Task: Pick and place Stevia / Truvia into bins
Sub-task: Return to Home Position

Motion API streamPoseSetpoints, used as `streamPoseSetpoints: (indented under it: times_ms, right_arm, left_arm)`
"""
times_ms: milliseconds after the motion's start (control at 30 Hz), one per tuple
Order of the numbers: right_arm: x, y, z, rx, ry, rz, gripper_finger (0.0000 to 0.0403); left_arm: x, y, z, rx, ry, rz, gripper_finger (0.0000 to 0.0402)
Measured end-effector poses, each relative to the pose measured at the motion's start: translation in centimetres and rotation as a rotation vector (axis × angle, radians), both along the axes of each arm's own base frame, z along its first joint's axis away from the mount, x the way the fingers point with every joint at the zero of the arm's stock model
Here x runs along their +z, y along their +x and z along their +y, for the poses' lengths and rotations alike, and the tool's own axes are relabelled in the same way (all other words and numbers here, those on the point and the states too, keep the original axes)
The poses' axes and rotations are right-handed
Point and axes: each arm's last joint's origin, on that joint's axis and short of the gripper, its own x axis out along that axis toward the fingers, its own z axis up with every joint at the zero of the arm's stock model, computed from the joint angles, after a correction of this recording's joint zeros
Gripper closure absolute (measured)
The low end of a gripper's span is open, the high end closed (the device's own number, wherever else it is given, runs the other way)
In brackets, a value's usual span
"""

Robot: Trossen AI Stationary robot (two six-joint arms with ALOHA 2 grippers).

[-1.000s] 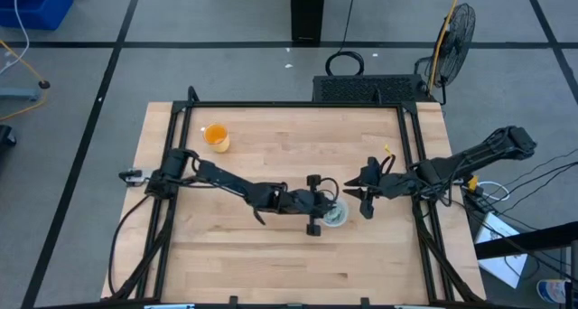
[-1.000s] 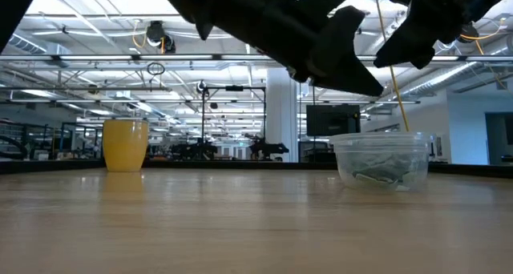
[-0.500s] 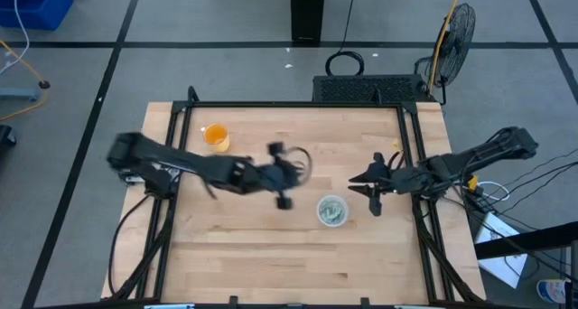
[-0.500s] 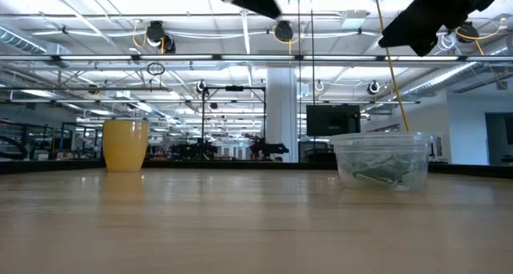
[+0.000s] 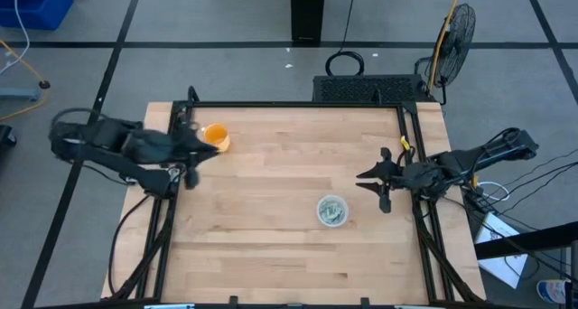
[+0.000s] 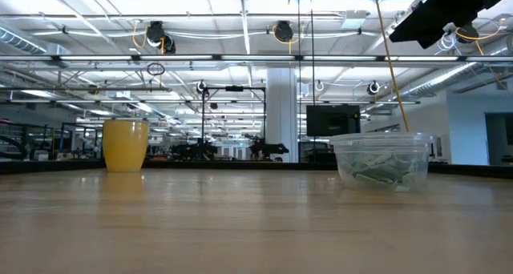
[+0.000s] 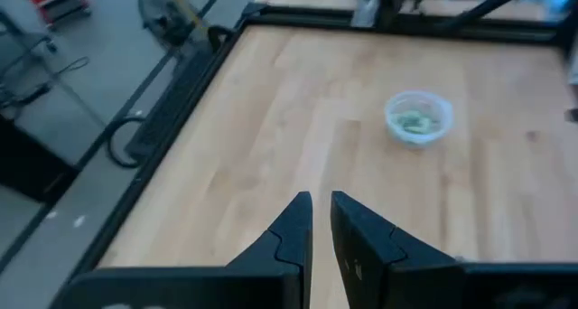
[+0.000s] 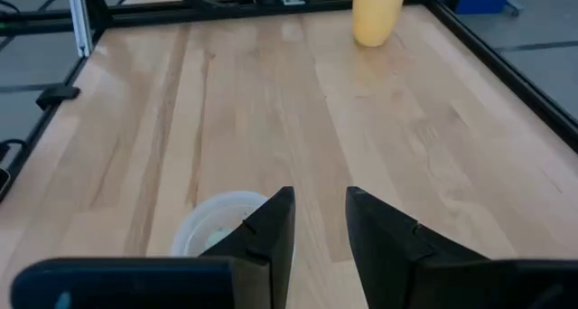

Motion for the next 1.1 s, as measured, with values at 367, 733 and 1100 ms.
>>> streamPoseSetpoints:
  times_ms: [367, 733, 1100]
  right_arm:
    - [-0.3, -0.9, -0.3, 0.018, -0.010, -0.090, 0.0307]
    - [-3.5, -2.8, -0.9, 0.016, 0.034, -0.187, 0.0307]
    - [-4.7, -4.9, -1.7, 0.017, 0.065, -0.292, 0.0307]
  left_arm:
    - [-9.6, -3.3, -1.0, -0.201, -0.040, -0.379, 0.0350]
    - [-19.1, -2.0, -1.7, -0.271, -0.102, -0.468, 0.0350]
    - [-17.0, -4.4, -0.7, -0.319, -0.089, -0.643, 0.0350]
